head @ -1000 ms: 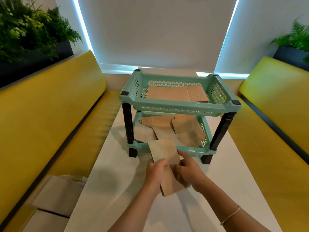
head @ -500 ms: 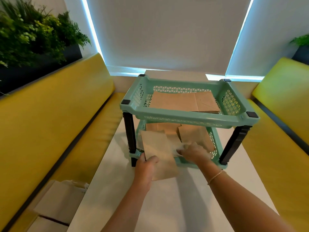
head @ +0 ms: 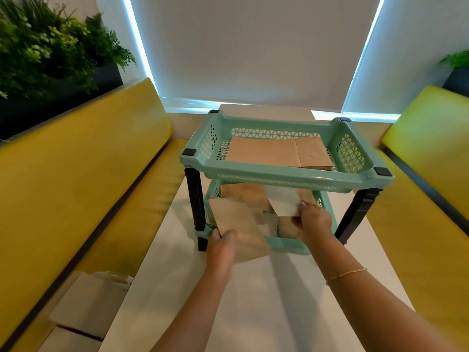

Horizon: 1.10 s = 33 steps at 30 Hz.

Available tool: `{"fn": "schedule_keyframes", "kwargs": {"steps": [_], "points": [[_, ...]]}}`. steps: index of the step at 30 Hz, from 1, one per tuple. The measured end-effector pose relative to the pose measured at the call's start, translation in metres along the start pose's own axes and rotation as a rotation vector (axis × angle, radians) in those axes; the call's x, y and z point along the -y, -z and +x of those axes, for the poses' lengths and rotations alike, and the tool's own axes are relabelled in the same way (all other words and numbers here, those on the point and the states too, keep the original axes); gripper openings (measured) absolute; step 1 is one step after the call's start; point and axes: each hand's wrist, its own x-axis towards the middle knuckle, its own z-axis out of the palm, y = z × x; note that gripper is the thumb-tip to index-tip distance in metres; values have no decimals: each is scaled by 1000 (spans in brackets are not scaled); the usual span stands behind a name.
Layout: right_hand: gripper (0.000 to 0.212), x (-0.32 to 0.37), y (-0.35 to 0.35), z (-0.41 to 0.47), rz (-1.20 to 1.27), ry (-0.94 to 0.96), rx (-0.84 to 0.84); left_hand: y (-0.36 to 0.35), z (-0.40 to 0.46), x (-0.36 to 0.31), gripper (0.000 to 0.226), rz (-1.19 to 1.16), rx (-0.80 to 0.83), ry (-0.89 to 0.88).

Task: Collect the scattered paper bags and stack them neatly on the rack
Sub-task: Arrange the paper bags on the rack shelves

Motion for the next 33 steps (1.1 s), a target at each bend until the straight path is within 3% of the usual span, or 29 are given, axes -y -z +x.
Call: {"fn": "schedule_keyframes", "kwargs": {"steps": [3, 10, 14, 18, 21, 25, 30, 33], "points": [[18, -17, 1, -8, -156, -45, 115, -5, 2, -1, 25, 22, 1, 1], [3, -34, -3, -32, -918, 259, 280, -11, 0, -3, 34, 66, 9, 11], [31, -26, 3, -10, -1260, 550, 91, -7, 3, -2, 31, 71, -37, 3], [49, -24, 10, 30, -1503, 422, -73, -7, 3, -2, 27, 71, -33, 0], [63, -28, 4, 40, -1558, 364, -99, -8, 3, -3, 27, 75, -7, -1], [67, -34, -2, 45, -1405, 294, -154, -8, 3, -2, 28, 102, 6, 9], [99, -33, 1, 45, -1394, 170, -113, -5, 4, -2, 30, 121, 12, 18], [75, -32, -1, 47, -1307, 160, -168, -5, 4, -1, 30, 136, 20, 15]]}}
